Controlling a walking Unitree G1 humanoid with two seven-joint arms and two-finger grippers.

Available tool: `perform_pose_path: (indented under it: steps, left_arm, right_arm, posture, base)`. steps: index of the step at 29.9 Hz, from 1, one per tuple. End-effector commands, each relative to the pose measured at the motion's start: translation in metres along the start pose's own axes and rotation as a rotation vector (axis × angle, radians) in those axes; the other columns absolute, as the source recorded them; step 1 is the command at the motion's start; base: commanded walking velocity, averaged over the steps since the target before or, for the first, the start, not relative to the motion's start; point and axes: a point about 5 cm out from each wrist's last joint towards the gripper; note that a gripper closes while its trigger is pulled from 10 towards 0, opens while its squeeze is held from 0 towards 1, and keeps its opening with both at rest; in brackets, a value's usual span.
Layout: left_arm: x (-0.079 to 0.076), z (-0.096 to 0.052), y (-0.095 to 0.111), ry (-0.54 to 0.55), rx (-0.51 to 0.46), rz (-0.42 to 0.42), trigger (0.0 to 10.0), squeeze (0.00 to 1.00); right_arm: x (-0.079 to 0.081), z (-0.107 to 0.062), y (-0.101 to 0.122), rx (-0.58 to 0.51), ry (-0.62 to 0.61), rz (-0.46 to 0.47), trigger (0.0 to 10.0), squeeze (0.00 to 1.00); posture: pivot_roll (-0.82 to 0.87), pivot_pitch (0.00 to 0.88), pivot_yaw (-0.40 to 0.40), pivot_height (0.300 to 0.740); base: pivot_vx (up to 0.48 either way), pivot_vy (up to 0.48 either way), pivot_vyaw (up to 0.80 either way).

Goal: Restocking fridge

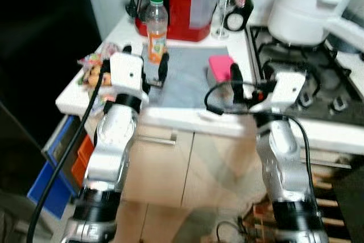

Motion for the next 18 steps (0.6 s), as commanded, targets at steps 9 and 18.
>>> perform_pose_path:
  steps: [9, 18]
  left_arm:
    - [-0.001, -0.008, 0.005, -0.040, 0.008, -0.013, 10.0, 0.00]
    - [-0.010, -0.018, 0.000, -0.129, 0.066, -0.003, 10.0, 0.00]
  right_arm:
    - [0.011, 0.015, -0.003, 0.030, -0.008, -0.018, 10.0, 0.00]
    - [0.010, 0.041, 0.003, 0.032, -0.071, -0.105, 10.0, 0.00]
  posture:
    - [-0.02, 0.000, 0.004, 0.740]
    - [0.00, 0.000, -0.008, 0.740]
  base:
    - [0.000, 0.000, 0.00]
    - [0.000, 0.000, 0.00]
Point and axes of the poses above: a point about 5 cm out from each wrist's last joint towards the gripper, its own z axis pointing out of the wrist towards the gripper, its own y axis along the axis of the wrist's last joint, x = y × z, and after that the axes turned 8 degrees about z, right-handed
